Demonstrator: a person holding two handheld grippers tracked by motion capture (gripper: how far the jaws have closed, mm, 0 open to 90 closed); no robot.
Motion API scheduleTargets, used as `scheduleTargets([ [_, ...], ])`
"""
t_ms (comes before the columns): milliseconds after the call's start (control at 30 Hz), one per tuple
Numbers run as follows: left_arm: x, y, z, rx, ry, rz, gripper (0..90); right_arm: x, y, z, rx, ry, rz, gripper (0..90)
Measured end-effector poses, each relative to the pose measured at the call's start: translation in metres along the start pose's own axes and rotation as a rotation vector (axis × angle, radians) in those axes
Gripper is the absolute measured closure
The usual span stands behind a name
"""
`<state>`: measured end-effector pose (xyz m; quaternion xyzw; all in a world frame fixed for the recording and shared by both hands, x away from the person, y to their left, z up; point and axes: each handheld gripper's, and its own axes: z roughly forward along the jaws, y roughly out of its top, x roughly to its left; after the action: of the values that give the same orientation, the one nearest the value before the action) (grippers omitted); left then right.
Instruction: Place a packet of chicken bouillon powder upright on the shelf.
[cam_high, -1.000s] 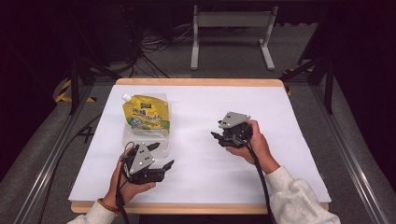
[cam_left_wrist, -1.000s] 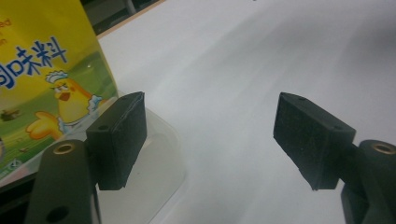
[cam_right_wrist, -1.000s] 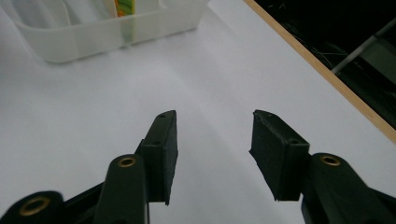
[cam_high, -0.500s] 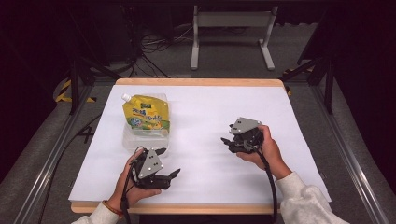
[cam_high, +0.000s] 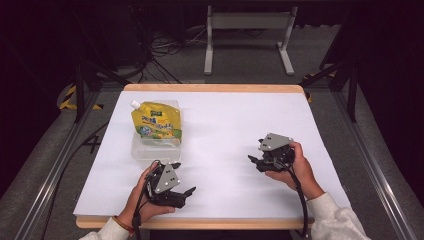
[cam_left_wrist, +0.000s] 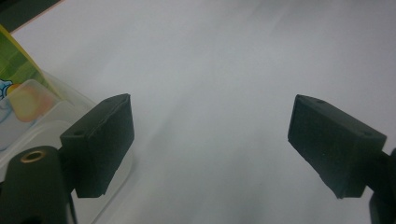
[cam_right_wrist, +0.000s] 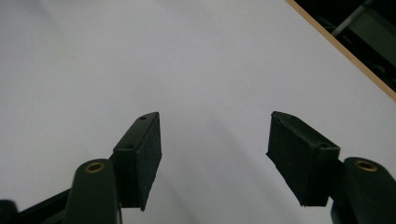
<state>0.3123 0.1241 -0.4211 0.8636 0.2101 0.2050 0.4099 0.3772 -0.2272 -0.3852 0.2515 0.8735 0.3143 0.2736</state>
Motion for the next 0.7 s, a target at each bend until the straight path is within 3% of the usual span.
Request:
scheduleTargets([
  [367, -0.002, -0.004, 0.005, 0.028, -0.018, 0.01, 12.8, 0.003, -0.034, -0.014, 0.019, -0.038, 0.012, 29.4],
  [700, -0.003, -0.006, 0.006, 0.04, -0.035, 0.018, 11.5, 0.001, -0.069, -0.034, 0.024, -0.064, 0.054, 22.2],
])
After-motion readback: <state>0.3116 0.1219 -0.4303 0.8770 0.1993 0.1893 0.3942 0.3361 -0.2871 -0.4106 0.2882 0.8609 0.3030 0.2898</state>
